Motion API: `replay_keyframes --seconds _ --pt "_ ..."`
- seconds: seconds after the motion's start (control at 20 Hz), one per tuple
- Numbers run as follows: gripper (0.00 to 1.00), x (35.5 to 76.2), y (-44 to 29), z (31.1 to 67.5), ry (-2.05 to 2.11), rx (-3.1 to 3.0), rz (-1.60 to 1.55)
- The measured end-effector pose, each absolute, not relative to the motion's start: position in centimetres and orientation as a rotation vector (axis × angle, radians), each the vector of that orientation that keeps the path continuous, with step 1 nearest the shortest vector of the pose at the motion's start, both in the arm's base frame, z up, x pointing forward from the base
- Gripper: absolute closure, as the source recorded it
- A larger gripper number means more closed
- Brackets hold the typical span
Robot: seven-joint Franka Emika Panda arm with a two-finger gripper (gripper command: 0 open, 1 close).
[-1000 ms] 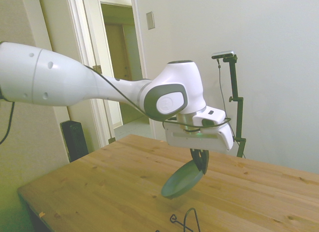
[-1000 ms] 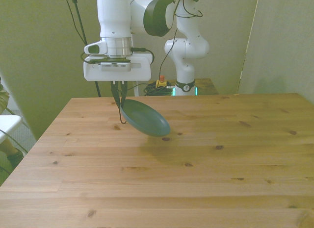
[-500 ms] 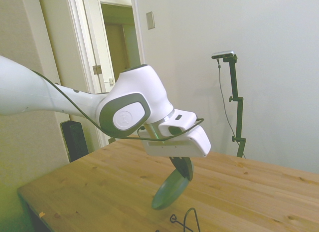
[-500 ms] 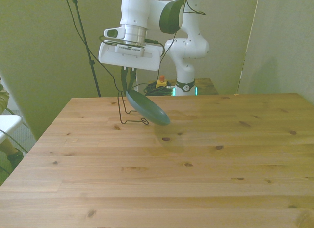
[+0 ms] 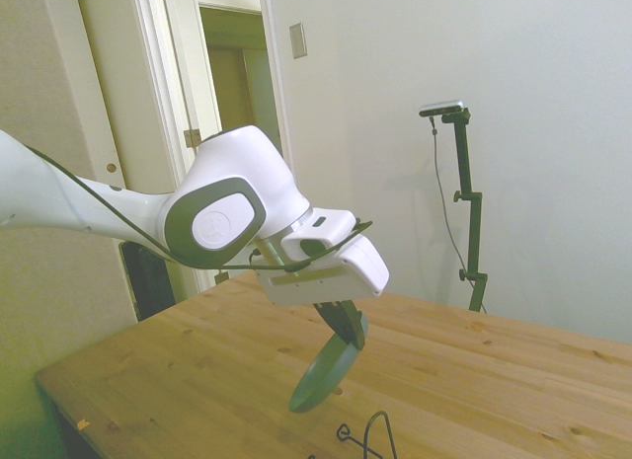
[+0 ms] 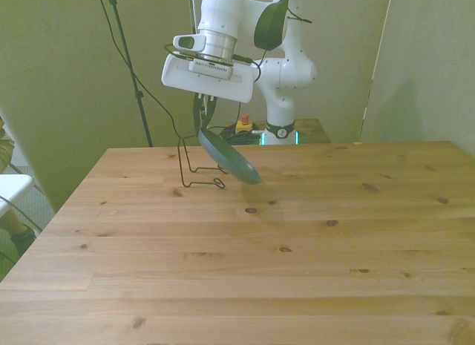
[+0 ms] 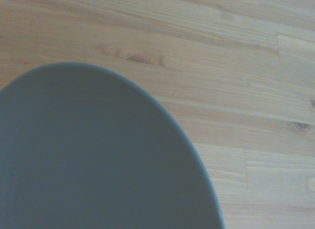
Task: Load the plate
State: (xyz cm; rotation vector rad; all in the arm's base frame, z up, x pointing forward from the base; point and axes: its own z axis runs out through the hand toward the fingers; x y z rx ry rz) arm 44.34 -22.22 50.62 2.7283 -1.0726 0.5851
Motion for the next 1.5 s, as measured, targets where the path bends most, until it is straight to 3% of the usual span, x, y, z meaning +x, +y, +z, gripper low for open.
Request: replay_keyframes --seconds 0.35,1.1,1.5 --pt "1.00 43.5 -22.2 50.0 -1.228 2.665 0.580" --pt "1.00 41.9 -19.9 52.3 -1.209 2.462 0.556" --pt "1.00 40.7 -20.1 51.3 -1.213 2.351 0.567"
